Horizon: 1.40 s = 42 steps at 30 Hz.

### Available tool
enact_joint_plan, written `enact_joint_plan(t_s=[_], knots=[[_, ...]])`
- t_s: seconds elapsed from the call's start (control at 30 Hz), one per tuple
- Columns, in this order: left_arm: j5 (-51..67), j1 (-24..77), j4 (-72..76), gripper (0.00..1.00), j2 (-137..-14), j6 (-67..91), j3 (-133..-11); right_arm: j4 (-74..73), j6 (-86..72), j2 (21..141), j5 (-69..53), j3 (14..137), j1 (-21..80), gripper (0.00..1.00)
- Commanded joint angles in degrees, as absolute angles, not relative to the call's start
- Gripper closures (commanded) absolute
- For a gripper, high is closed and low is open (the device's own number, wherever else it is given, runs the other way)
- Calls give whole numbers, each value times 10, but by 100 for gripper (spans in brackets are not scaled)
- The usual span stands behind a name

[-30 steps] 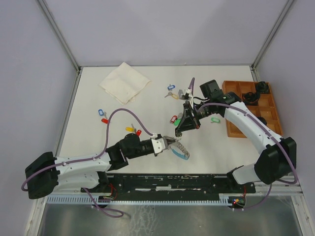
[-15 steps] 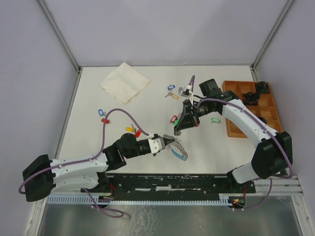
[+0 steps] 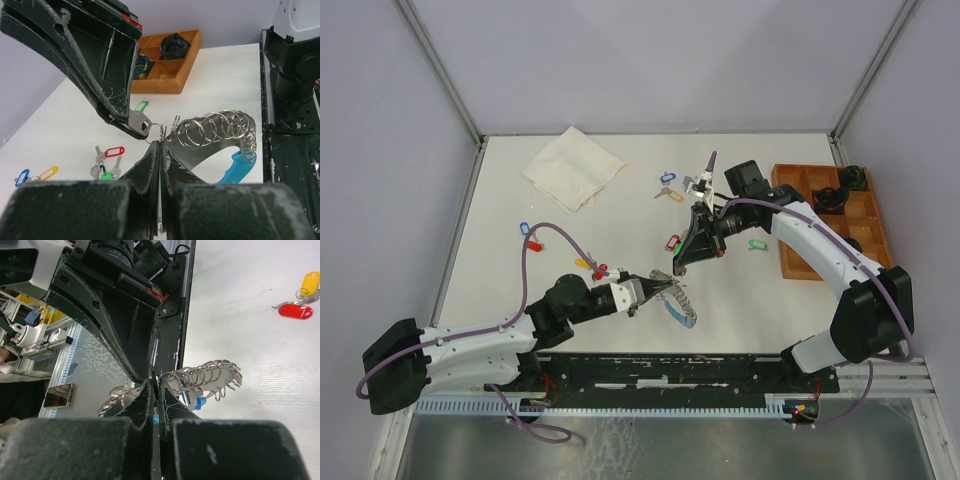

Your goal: Remove the keys from the keyring

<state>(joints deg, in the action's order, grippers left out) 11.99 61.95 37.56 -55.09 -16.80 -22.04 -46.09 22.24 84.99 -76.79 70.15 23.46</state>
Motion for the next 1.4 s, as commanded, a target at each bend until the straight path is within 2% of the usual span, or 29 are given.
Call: enact_joint_plan(t_s=[0.0,0.3,0.67,1.37], knots=[[91,617,502,97,-545,-122,-206,-446,236,840,-809,700,231,97],[32,618,742,97,-623,-55,-149,-453,240,826,-806,709,232,98],[-7,622,988,97,-751,-5,-141,-451,230,803,-774,716,225,98],[-22,626,991,97,-753,0,-185,-439,210,740,-691,735,205,99]])
